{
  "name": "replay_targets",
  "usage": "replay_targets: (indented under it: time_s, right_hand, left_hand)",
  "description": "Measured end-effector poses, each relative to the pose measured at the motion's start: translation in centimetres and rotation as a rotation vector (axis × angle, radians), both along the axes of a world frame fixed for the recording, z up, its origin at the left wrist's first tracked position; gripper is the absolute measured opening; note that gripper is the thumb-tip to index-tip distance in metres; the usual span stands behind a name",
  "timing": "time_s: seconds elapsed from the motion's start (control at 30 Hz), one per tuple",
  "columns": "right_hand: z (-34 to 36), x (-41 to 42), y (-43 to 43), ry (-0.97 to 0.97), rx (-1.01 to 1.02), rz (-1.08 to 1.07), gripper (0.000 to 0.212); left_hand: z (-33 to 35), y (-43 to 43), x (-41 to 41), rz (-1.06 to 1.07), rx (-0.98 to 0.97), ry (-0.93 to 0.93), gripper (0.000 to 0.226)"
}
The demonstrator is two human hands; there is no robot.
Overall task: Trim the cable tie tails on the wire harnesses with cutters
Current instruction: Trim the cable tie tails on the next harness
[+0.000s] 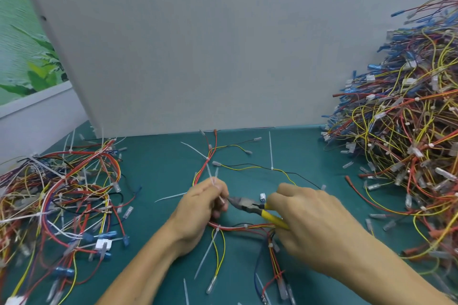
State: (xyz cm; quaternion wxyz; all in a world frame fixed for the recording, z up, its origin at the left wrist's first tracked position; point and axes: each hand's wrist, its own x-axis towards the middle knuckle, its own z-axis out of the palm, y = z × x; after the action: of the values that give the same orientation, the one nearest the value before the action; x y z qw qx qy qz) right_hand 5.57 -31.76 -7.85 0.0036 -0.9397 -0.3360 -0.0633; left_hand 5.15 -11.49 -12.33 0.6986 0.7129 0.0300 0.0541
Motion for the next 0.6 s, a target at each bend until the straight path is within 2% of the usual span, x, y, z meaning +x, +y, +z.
replay_targets:
  time_s: [0.13,0.2,0.27,0.33,0.37,0.5,0.6]
  right_hand:
    - [-2.6,-0.1,0.9,0.048,0.119,0.062,0.014]
    - [-3.3,0.2,1.0,0.061,0.141,0.047,0.013]
    - [-3.3,0.8,0.6,0.092,0.191,0.025,0.011]
    - [-2.7,1.8,-0.3,0.165,0.233,0.000,0.013]
    - [-2.4,2.2,-0.8,0.221,0.245,-0.008,0.015]
    - [-1.3,3.5,-2.4,0.382,0.226,0.020,0.014]
    - [-0.9,3.9,-3.1,0.432,0.203,0.042,0.013]
  left_hand:
    - [0.0,0.3,0.4,0.168,-0.231,-0.045,0.029]
    - [0.2,1.0,0.6,0.213,-0.177,-0.102,0.022]
    - [0.3,2.1,0.3,0.185,0.138,-0.177,0.012]
    - [0.4,2.7,-0.2,0.045,0.547,-0.214,0.020]
    - [0.5,2.6,-0.5,-0.052,0.667,-0.207,0.024]
    - [0.5,1.2,-1.0,-0.286,1.036,-0.302,0.016]
    - [0.4,1.1,-0.8,-0.310,1.146,-0.360,0.019]
